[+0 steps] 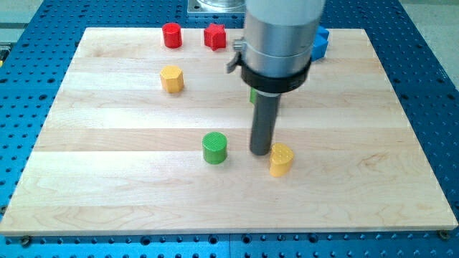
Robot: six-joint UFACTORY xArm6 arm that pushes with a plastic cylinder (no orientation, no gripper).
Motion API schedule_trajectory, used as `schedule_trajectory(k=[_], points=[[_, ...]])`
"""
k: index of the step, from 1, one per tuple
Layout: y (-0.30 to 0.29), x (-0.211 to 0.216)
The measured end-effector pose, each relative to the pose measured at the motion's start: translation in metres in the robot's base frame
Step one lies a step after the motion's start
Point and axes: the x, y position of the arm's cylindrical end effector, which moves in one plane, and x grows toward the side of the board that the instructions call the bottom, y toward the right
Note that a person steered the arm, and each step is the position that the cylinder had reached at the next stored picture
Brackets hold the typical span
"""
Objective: Place the heart diagonally to the hexagon
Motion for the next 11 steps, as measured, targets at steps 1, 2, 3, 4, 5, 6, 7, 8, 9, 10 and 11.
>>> schedule_trajectory(k=[1,2,3,4,5,6,7,8,9,10,11], points=[[-0.010,0.003],[-0.013,0.003],[-0.019,-0.001],[0.002,0.030],[0.073,0.047],[0.046,0.033],[0.106,-0.004],[0.135,0.012],[0.110,0.018],[0.134,0.030],[0.173,0.032]])
